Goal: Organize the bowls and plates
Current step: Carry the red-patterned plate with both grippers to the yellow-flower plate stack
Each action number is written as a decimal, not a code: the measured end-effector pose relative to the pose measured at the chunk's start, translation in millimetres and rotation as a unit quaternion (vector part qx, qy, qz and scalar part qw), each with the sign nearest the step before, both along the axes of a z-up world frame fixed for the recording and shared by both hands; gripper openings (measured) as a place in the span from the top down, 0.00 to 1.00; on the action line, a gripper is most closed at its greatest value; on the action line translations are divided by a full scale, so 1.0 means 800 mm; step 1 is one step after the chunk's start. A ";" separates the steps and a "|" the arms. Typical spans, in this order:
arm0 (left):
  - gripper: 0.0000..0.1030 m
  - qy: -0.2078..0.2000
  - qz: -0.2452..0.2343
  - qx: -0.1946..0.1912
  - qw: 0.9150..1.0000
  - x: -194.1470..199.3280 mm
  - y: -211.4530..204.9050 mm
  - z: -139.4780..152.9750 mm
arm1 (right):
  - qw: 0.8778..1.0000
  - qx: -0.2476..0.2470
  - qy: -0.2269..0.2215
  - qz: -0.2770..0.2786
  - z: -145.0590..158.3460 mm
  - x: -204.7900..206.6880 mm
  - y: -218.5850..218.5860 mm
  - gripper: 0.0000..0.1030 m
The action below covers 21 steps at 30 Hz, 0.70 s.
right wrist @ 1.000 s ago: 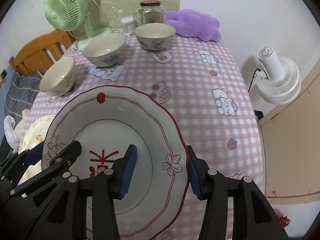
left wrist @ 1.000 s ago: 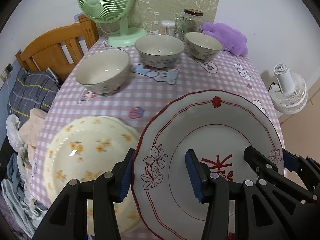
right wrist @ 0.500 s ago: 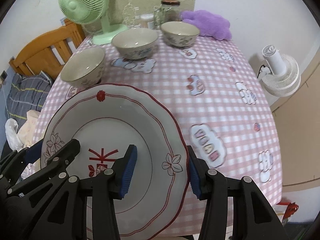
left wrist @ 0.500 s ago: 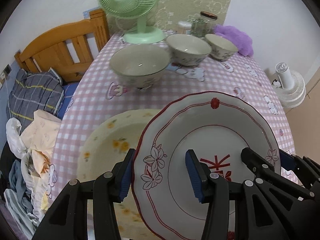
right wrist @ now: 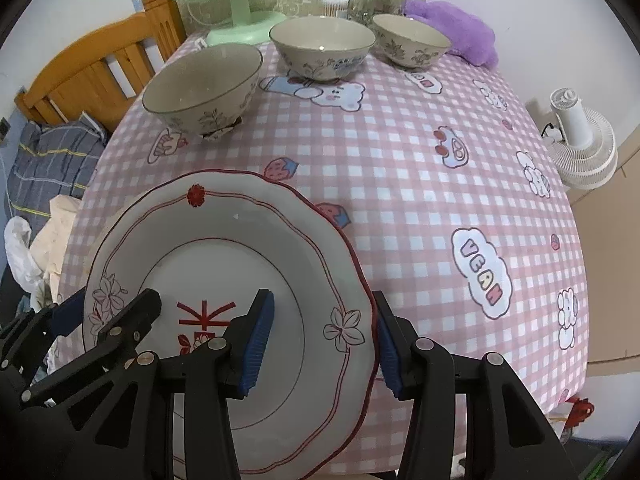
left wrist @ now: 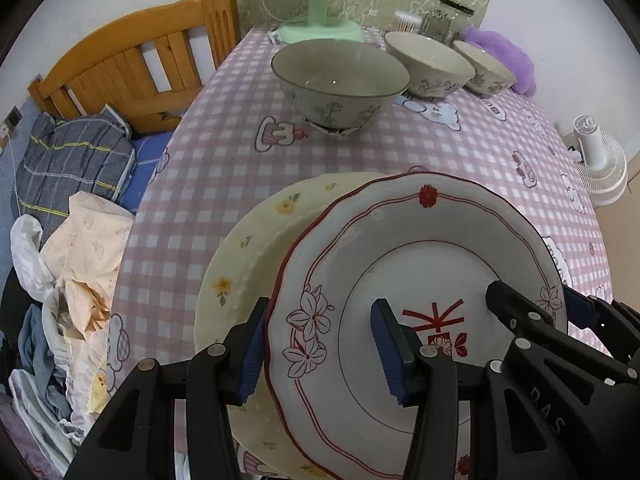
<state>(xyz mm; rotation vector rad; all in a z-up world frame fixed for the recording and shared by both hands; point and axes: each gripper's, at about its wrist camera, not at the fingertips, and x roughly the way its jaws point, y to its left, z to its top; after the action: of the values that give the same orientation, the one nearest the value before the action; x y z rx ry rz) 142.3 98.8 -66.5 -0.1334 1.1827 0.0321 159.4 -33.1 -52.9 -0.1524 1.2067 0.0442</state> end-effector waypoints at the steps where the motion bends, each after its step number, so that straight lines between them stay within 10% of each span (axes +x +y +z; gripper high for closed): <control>1: 0.52 0.002 0.000 0.000 1.000 0.001 0.002 -0.002 | 1.000 -0.002 0.002 0.000 -0.002 0.001 0.002 0.49; 21: 0.52 0.007 -0.007 0.007 1.000 0.007 0.008 -0.011 | 1.000 0.004 0.019 -0.002 -0.005 0.011 -0.003 0.49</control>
<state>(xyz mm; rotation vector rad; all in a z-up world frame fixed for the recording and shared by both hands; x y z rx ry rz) 148.2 105.5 -75.5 -0.1127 1.1968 0.0287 168.2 -35.5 -56.7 -0.1427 1.2444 0.0479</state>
